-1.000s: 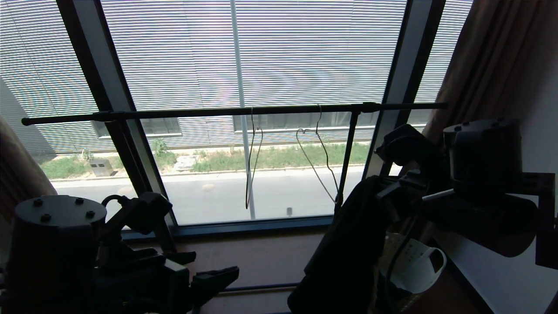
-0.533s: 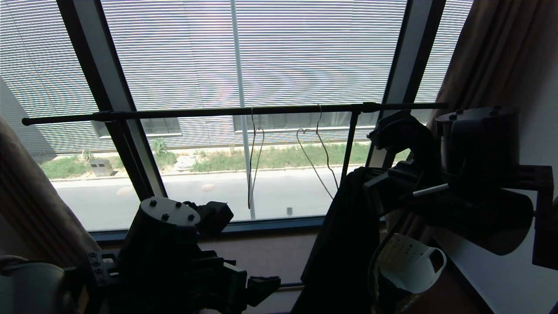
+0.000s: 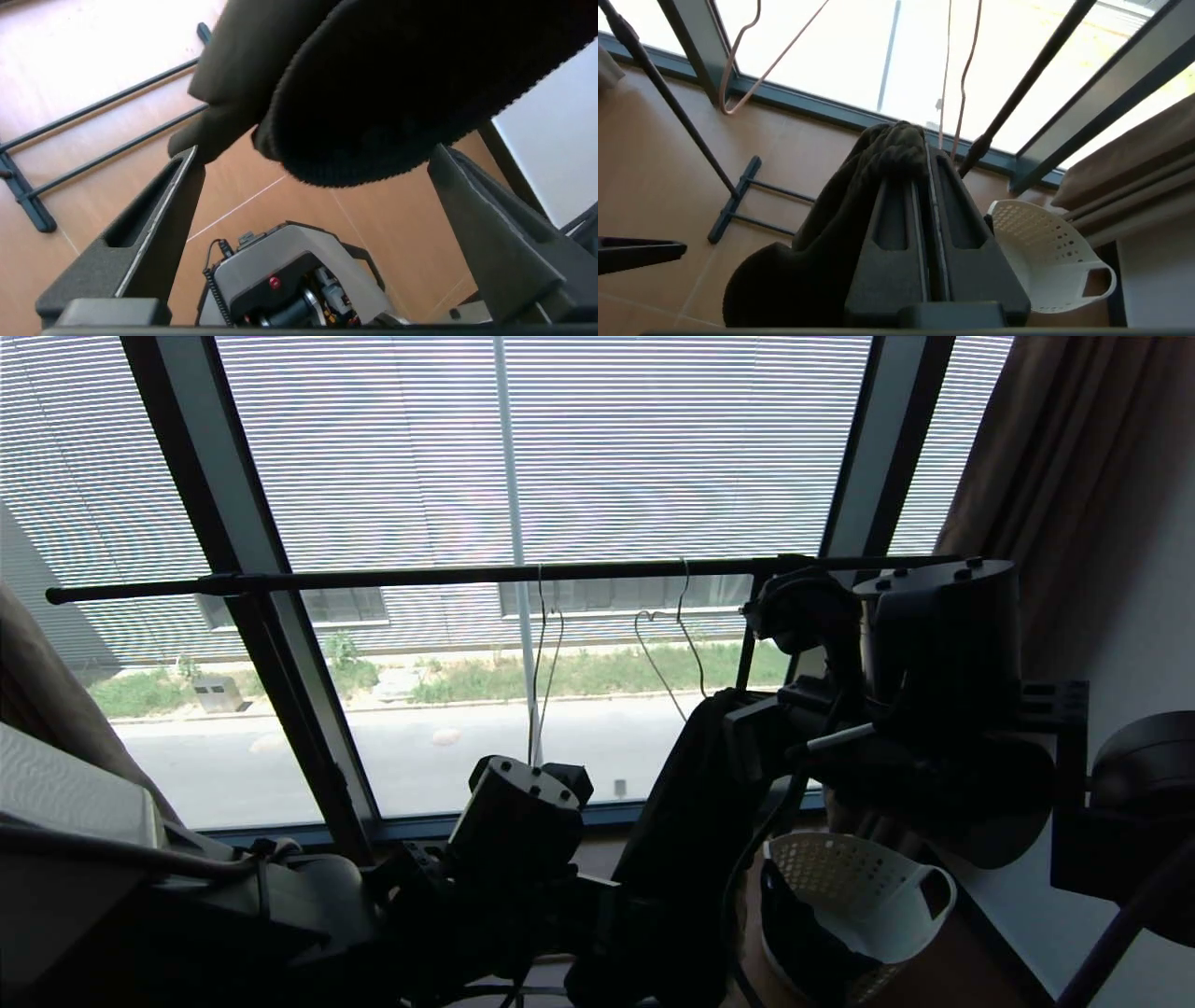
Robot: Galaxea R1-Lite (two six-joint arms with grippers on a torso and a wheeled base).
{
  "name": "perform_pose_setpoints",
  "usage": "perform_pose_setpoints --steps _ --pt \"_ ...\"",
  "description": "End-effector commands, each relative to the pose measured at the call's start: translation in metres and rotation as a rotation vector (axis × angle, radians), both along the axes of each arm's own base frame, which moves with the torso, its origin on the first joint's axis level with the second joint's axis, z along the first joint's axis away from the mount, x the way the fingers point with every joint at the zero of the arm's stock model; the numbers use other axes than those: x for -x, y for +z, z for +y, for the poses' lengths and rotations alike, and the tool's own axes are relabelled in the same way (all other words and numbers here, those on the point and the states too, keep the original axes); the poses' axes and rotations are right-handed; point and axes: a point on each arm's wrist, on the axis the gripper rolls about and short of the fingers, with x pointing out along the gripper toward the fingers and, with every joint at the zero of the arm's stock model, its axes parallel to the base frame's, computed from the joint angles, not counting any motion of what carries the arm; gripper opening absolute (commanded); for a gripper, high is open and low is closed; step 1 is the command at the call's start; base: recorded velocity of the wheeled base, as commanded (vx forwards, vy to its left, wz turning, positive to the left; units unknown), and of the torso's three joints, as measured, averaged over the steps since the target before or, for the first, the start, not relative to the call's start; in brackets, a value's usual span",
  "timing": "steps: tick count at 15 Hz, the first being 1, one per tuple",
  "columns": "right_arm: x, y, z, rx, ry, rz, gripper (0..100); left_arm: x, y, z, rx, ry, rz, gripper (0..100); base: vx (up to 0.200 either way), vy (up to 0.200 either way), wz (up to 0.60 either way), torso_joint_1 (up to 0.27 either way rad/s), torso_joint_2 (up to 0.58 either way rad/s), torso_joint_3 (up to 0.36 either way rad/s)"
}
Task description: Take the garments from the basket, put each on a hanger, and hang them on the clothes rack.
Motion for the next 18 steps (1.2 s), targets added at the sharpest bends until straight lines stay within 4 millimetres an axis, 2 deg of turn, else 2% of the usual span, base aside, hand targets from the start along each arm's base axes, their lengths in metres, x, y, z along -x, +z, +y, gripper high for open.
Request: perform_pose_setpoints --steps 1,8,10,18 --pt "-0.001 -0.004 0.004 0.003 0.004 0.008 0 -0.005 -0.017 -0.007 -0.035 0.002 0.031 100 0.0 0.0 0.0 0.0 0.0 0.0" --pt "0.007 0.009 -0.005 -0.023 0.006 -0.019 0 -0.013 -0.02 -0.011 -0.027 0.046 0.036 100 0.0 0.0 0.0 0.0 0.0 0.0" --pt "0.012 0.017 -0.009 -0.045 0.007 -0.039 0 -0.015 -0.033 -0.014 -0.073 0.073 0.04 100 0.0 0.0 0.0 0.0 0.0 0.0" --pt "0.02 0.032 -0.017 -0.081 0.012 -0.074 0 -0.017 -0.043 -0.018 -0.1 0.08 0.048 100 0.0 0.0 0.0 0.0 0.0 0.0"
